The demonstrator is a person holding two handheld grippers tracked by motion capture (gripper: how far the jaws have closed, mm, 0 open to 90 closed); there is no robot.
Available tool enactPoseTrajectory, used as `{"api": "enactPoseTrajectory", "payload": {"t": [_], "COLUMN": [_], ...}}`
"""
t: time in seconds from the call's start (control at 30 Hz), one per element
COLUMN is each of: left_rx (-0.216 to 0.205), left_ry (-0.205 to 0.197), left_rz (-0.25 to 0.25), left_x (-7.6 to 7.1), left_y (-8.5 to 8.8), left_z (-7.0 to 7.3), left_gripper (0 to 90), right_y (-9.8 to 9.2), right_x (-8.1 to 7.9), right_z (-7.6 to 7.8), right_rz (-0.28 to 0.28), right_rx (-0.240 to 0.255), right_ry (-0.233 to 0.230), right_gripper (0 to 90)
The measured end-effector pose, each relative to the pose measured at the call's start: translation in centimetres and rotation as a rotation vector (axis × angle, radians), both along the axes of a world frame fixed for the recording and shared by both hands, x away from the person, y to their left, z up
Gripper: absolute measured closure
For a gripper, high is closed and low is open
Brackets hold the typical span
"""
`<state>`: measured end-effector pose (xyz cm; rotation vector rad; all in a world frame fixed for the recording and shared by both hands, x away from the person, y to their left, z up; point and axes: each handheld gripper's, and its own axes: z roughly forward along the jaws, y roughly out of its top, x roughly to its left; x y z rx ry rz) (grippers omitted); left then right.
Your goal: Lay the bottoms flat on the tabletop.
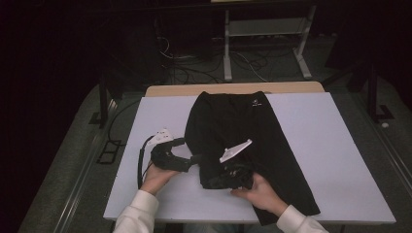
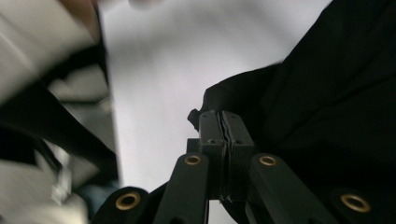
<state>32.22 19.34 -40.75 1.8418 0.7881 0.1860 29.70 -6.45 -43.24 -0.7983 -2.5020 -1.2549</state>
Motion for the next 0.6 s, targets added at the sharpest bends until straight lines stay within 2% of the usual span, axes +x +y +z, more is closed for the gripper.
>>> {"api": "enactPoseTrajectory", "payload": {"t": [0.07,0.2,0.3,0.4,0.57,0.6], "left_rx": [-0.006,-0.012,-0.012,0.001,0.048,0.053], "left_ry": [-0.002,0.000,0.006,0.010,0.031,0.047], "left_rz": [0.008,0.011,0.003,-0.012,-0.038,-0.044], "left_x": [0.0,0.1,0.1,0.2,0.8,1.1], "left_y": [0.2,0.2,0.1,-0.3,-0.9,-0.9], "left_z": [0.1,0.1,0.0,-0.3,-1.2,-1.5], "left_gripper": [0.0,0.0,0.3,4.6,9.2,10.5], "right_y": [-1.4,-4.9,-7.7,-9.8,-11.4,-11.5], "right_x": [1.0,3.3,4.9,6.1,7.2,7.3], "right_z": [1.2,2.7,2.7,1.6,-0.1,-0.2], "right_rz": [-0.031,-0.130,-0.219,-0.293,-0.352,-0.352], "right_rx": [0.076,0.183,0.214,0.238,0.225,0.225], "right_ry": [0.030,0.059,0.072,0.109,0.152,0.156], "right_gripper": [87.1,87.2,87.2,87.2,87.2,87.2]}}
